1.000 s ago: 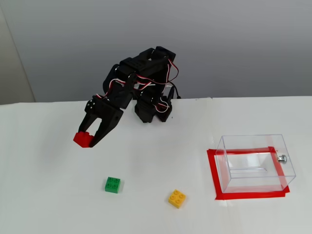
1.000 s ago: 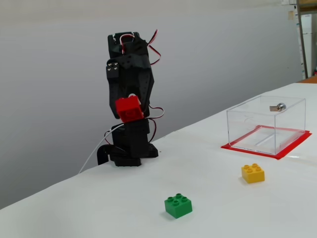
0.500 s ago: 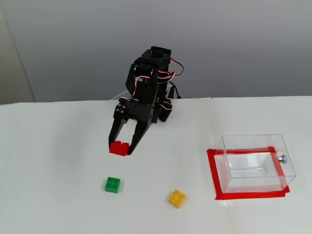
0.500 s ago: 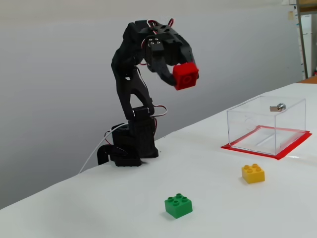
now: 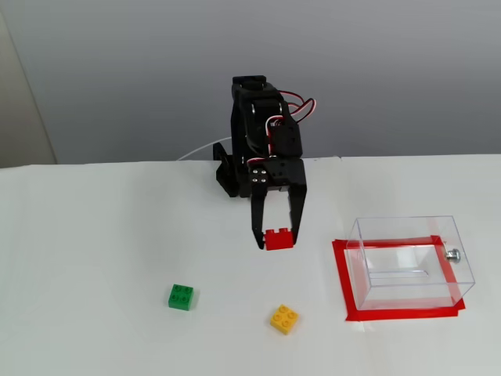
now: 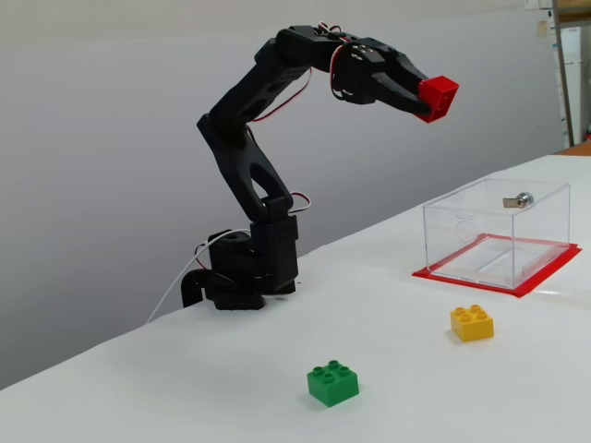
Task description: Pick the red lego brick and place it into the transparent box
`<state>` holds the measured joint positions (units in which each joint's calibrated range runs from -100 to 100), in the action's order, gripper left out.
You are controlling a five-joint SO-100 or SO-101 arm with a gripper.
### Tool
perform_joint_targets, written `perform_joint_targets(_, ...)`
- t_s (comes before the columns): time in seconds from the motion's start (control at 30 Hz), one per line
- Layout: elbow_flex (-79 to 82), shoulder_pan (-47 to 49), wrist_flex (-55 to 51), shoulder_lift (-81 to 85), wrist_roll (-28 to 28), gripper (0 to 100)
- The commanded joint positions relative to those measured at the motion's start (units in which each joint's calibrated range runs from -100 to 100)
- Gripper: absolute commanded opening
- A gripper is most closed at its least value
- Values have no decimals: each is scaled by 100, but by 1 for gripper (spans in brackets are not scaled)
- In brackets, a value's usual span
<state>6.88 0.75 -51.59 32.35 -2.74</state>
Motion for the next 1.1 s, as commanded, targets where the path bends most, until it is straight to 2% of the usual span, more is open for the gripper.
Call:
perform_joint_targets(0.0, -218, 528, -20, 172, 33, 10)
perform_joint_targets(0.53, 406, 3219, -20, 36, -3, 9)
perform_joint_targets(0.77, 324, 3870, 41, -702, -3, 9)
perform_joint_targets(1.07, -707, 4639, -11, -1983, -8, 9)
